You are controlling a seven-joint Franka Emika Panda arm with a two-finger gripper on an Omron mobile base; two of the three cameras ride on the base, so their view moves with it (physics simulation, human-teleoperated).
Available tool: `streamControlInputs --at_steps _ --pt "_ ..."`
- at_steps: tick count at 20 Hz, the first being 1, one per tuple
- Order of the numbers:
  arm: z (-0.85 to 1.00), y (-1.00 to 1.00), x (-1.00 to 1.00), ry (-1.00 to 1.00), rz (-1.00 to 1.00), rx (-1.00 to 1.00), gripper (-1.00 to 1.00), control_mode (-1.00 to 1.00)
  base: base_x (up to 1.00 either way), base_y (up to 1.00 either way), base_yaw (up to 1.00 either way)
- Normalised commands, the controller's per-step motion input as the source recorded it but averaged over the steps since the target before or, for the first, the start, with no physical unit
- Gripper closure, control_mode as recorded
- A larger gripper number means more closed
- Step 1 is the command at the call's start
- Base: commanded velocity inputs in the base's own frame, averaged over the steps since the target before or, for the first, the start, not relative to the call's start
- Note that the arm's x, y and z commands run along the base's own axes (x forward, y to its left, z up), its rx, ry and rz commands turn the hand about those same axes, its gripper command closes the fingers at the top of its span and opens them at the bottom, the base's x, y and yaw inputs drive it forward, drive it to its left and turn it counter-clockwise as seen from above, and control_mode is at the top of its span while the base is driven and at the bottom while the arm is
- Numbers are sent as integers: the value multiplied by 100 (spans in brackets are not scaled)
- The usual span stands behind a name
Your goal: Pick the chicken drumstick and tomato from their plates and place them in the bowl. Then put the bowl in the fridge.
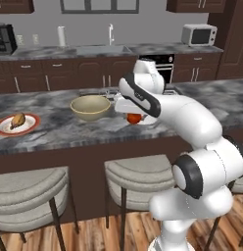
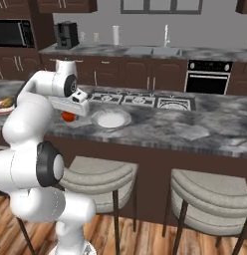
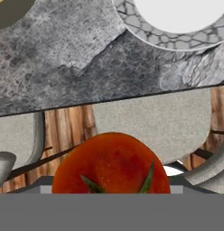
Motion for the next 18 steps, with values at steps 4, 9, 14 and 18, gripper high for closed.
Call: streamControlInputs --at_steps 4,9,14,18 --pt "0 0 0 0 0 0 100 100 0 58 0" --pt "0 0 0 0 0 0 100 100 0 64 -1" --pt "0 0 0 0 0 0 100 100 2 62 0" --pt "0 0 0 0 0 0 100 100 22 40 0"
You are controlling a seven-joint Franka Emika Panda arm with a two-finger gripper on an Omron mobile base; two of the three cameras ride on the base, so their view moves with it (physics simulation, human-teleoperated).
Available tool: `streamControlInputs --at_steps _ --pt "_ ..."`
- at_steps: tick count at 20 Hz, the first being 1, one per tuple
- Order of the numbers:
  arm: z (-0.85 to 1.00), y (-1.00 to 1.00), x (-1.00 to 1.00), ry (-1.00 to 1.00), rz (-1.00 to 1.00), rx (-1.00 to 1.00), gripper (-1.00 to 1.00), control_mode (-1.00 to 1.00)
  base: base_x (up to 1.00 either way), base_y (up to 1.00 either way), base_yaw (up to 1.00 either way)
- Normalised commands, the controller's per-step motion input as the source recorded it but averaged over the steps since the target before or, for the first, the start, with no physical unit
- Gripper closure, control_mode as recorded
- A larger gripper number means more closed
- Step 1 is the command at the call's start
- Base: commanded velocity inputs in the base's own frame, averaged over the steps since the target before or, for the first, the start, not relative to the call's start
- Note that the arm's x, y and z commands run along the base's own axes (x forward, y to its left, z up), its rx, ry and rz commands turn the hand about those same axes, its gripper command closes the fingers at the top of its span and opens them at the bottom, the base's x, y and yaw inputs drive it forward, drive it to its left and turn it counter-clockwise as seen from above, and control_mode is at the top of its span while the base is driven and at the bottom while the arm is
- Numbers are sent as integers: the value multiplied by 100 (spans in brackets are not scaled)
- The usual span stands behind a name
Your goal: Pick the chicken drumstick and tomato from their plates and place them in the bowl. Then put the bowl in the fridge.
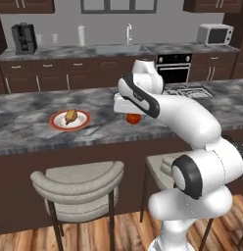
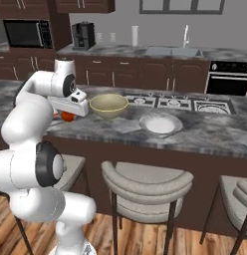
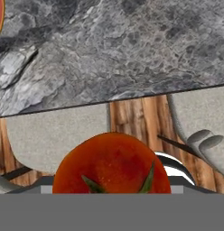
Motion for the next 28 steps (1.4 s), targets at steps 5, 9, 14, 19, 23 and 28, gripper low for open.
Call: streamControlInputs --at_steps 5,9,14,19,23,28 --pt "0 0 0 0 0 0 100 100 28 32 0" --pt "0 0 0 0 0 0 100 100 30 38 0" --pt "0 0 0 0 0 0 100 100 42 32 0" --pt "0 0 0 0 0 0 100 100 52 17 2" --pt "0 0 0 0 0 0 100 100 55 12 3" --pt "0 0 0 0 0 0 100 100 43 8 2"
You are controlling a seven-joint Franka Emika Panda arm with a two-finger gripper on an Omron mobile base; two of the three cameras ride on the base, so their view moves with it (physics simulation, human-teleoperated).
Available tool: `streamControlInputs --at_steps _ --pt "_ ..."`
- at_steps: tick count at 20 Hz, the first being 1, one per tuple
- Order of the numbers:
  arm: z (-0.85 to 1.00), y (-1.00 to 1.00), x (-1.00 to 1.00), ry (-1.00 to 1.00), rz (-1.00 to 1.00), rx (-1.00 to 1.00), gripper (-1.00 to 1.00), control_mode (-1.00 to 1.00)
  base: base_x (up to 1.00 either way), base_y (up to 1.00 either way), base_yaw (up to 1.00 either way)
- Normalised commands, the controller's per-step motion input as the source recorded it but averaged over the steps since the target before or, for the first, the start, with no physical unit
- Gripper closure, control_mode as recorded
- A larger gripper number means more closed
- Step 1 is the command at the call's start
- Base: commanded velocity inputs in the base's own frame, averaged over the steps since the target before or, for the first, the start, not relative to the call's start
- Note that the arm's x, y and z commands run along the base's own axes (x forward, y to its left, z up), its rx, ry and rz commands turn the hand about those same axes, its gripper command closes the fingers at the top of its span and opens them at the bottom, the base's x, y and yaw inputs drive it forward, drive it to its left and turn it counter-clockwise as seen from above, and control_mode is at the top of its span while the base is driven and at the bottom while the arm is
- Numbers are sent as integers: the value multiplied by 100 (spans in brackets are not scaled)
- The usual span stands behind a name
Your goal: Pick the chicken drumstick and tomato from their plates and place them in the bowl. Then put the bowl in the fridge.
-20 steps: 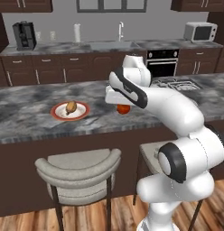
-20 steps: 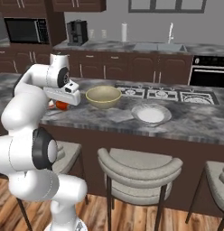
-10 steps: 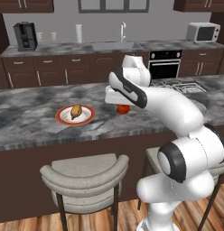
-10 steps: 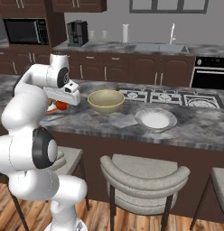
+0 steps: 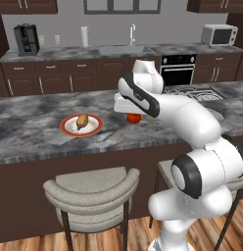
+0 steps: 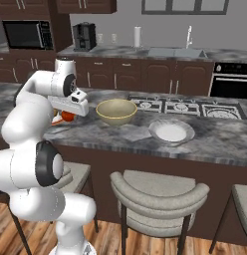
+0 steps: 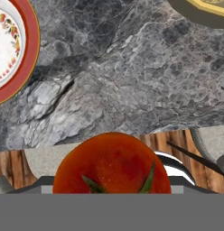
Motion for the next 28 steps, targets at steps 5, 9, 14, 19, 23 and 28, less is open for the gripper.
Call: streamControlInputs --at_steps 5,9,14,19,23,28 --pt "0 0 0 0 0 0 100 100 0 0 0" --pt "0 0 0 0 0 0 100 100 0 0 0" --pt "0 0 0 0 0 0 100 -100 0 0 0" --pt "0 0 0 0 0 0 100 -100 0 0 0" --pt "0 0 -1 0 0 0 100 -100 0 0 0" --pt "15 2 21 3 0 -3 100 -100 0 0 0"
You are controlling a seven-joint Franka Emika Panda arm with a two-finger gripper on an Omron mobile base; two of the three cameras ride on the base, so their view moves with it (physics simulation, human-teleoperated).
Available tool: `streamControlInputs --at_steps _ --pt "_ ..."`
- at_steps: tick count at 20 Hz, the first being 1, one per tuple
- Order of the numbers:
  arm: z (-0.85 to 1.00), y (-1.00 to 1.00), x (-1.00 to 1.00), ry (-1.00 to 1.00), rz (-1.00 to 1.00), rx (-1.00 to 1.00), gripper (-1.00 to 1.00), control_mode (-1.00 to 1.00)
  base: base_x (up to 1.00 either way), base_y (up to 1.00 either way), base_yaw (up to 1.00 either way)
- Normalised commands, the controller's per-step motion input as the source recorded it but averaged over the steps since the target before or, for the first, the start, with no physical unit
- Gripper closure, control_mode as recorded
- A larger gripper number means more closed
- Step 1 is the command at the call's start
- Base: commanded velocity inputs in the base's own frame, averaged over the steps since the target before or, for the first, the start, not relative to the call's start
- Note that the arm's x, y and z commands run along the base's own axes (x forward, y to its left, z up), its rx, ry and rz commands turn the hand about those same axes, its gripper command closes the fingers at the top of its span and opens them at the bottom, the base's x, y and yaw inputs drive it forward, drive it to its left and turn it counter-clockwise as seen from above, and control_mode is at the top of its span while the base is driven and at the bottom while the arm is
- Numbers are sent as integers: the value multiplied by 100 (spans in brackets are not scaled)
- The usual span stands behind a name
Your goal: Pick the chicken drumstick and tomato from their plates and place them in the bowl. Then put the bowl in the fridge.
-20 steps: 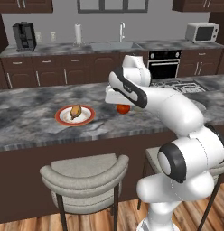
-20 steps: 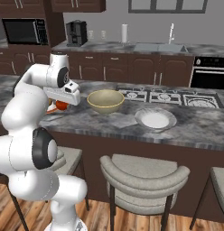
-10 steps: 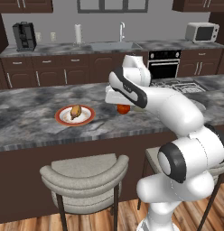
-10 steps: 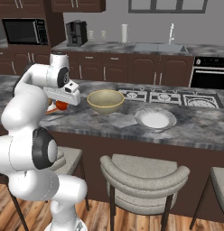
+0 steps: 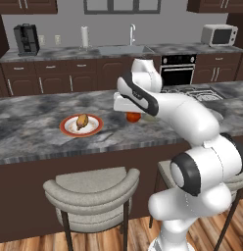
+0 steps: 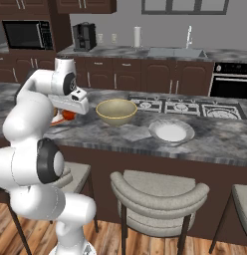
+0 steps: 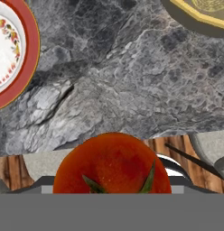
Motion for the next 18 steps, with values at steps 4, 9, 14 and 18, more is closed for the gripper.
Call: streamControlInputs --at_steps 4,9,14,18 --pt "36 -18 28 0 0 -10 100 -100 0 0 0" --pt "23 -29 23 0 4 -16 100 -100 0 0 0" --pt "7 -44 0 -13 17 -11 100 -100 0 0 0" --pt "1 -47 5 -26 22 0 100 -100 0 0 0"
